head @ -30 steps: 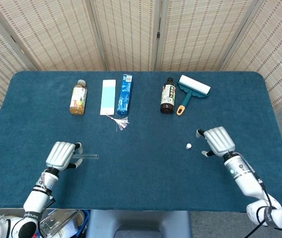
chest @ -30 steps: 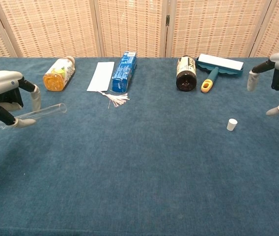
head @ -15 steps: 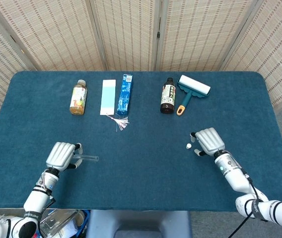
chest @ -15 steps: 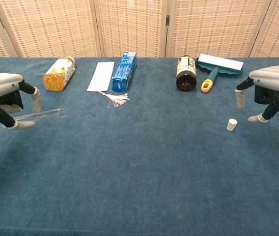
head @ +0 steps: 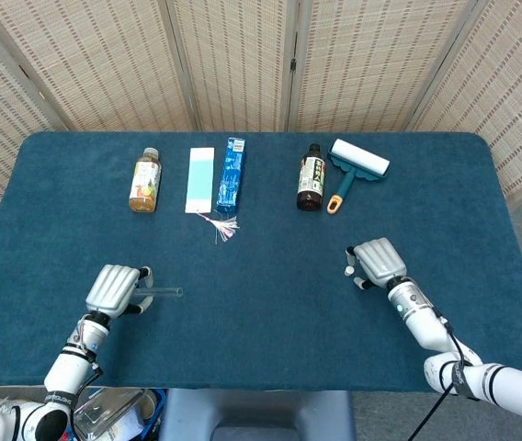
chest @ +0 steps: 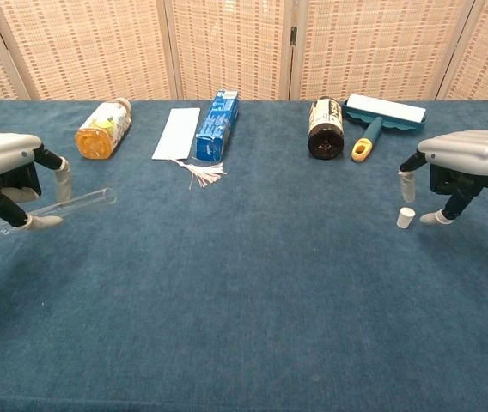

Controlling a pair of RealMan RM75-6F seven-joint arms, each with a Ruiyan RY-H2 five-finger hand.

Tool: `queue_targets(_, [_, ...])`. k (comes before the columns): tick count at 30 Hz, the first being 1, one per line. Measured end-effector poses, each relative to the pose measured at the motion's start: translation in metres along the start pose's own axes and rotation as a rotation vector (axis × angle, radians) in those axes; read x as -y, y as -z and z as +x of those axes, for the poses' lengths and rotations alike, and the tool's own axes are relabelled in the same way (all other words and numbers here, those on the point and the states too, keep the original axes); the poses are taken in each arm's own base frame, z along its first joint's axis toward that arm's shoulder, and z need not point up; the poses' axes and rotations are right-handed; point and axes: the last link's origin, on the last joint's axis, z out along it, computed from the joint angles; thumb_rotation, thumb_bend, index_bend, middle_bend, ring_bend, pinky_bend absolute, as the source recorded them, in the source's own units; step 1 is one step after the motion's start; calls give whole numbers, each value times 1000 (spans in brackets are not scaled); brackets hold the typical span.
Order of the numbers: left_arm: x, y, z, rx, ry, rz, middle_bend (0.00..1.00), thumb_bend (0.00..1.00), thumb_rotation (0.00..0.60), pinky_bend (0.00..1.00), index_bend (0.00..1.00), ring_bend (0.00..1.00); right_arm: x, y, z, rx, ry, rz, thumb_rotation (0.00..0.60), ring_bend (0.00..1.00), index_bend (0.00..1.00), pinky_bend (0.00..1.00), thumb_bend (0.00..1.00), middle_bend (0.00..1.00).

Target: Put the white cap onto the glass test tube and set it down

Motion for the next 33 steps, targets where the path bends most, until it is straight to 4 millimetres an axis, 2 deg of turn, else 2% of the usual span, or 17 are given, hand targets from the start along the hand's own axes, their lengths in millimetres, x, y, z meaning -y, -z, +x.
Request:
queue_targets(22, [2, -1, -2, 13, 4, 4, 1000, 358, 600, 1000, 656, 1000, 3, -14, -6, 43, -4, -15, 600, 1000, 463, 1000, 228, 1000])
queue_targets(33, [4, -1, -3, 12, 7, 11, 1000, 358, 600, 1000, 656, 1000, 5, -17, -7, 55, -1, -17, 600, 1000, 463, 1000, 272, 1000])
